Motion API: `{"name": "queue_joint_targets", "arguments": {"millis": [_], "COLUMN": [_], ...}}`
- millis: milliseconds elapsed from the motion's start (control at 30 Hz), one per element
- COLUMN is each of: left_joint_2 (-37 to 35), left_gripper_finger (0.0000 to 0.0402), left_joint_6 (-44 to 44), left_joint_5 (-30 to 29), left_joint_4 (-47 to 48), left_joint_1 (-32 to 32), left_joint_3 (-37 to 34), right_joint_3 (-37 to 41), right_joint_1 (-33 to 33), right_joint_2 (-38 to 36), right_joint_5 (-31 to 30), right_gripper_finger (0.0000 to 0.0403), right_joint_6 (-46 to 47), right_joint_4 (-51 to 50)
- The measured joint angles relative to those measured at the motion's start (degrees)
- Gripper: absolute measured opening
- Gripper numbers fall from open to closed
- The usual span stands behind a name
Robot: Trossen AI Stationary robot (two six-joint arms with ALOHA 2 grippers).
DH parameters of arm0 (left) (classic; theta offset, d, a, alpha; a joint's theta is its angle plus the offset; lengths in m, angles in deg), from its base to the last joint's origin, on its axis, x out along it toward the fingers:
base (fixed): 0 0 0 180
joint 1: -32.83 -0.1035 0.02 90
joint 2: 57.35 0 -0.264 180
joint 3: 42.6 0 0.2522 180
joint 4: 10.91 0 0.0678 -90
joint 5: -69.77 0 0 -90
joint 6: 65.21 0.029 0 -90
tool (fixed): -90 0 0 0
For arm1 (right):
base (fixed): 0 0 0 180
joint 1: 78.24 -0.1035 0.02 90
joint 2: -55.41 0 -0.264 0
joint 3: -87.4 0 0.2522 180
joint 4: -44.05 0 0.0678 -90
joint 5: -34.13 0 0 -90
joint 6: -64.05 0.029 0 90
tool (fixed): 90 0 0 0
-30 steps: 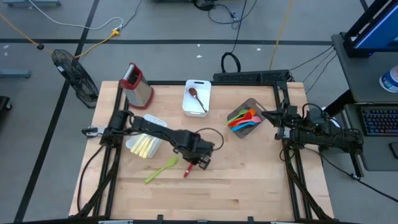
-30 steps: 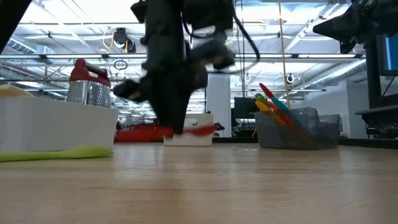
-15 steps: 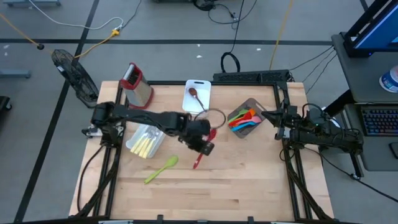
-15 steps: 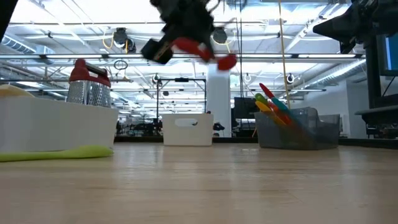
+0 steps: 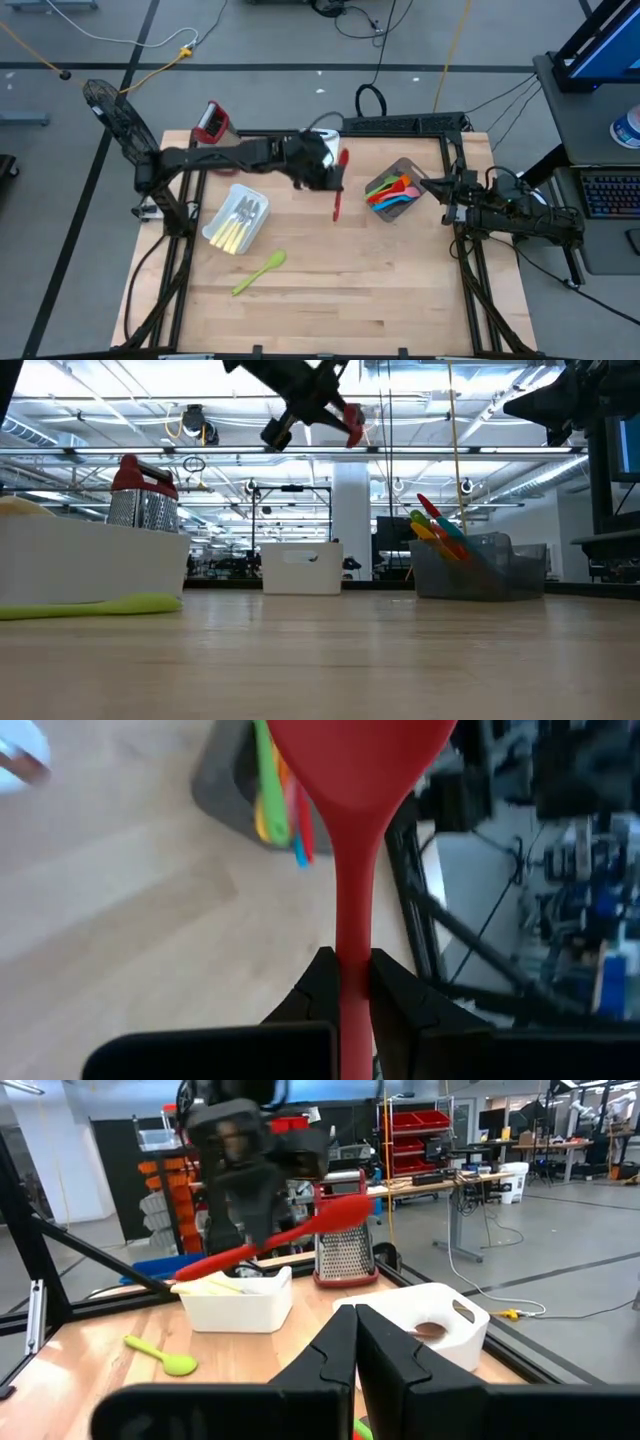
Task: Pick & Place Kitchen Items
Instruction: Put the red serving spoon into the top white bin
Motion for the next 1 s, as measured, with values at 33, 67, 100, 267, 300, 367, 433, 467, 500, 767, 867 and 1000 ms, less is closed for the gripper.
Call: {"name": "queue_joint_targets", "arguments": {"millis": [33, 67, 100, 267, 300, 367, 433, 467, 500, 767, 867, 1000], "left_joint_2": [0.0, -0.1, -0.1, 0.5, 0.6, 0.6, 0.5, 0.5, 0.5, 1.4, 2.8, 6.6], "left_gripper_finger": [0.0017, 0.0017, 0.0017, 0.0017, 0.0017, 0.0017, 0.0017, 0.0017, 0.0017, 0.0017, 0.0017, 0.0017], "left_joint_6": [-0.3, -0.8, -1.3, -3.3, -3.6, -4.7, -6.0, -6.4, -6.8, -11.4, -13.4, -14.0], "left_joint_5": [0.6, 1.2, 1.9, 4.8, 5.7, 6.7, 6.7, 7.0, 7.5, 9.4, 10.0, 12.6], "left_joint_4": [0.0, 0.0, 0.1, 0.8, 1.1, 2.0, 3.9, 5.1, 6.2, 12.3, 12.2, 11.8], "left_joint_1": [-1.2, -2.5, -3.8, -10.0, -11.2, -13.2, -15.1, -15.9, -16.7, -20.1, -20.5, -21.3], "left_joint_3": [0.0, 0.0, 0.0, 0.0, 0.0, 0.0, 0.0, 0.0, 0.0, 0.0, 0.0, 0.0], "right_joint_3": [0.0, 0.0, 0.0, 0.0, 0.0, 0.0, 0.0, 0.0, 0.0, 0.0, 0.0, 0.0], "right_joint_1": [0.0, 0.0, 0.0, 0.0, 0.0, 0.0, 0.0, 0.0, 0.0, 0.0, 0.0, 0.0], "right_joint_2": [0.0, 0.0, 0.0, 0.0, 0.0, 0.0, 0.0, 0.0, 0.0, 0.0, 0.0, 0.0], "right_joint_5": [0.0, 0.0, 0.0, 0.0, 0.0, 0.0, 0.0, 0.0, 0.0, 0.0, 0.0, 0.0], "right_gripper_finger": [0.0004, 0.0004, 0.0004, 0.0004, 0.0004, 0.0004, 0.0004, 0.0004, 0.0004, 0.0004, 0.0004, 0.0004], "right_joint_6": [0.0, 0.0, 0.0, 0.0, 0.0, 0.0, 0.0, -0.1, -0.4, -1.9, -2.3, -2.4], "right_joint_4": [0.0, -0.1, -0.1, -0.1, -0.2, -0.3, -0.4, -0.4, -0.4, -0.4, -0.4, -0.4]}}
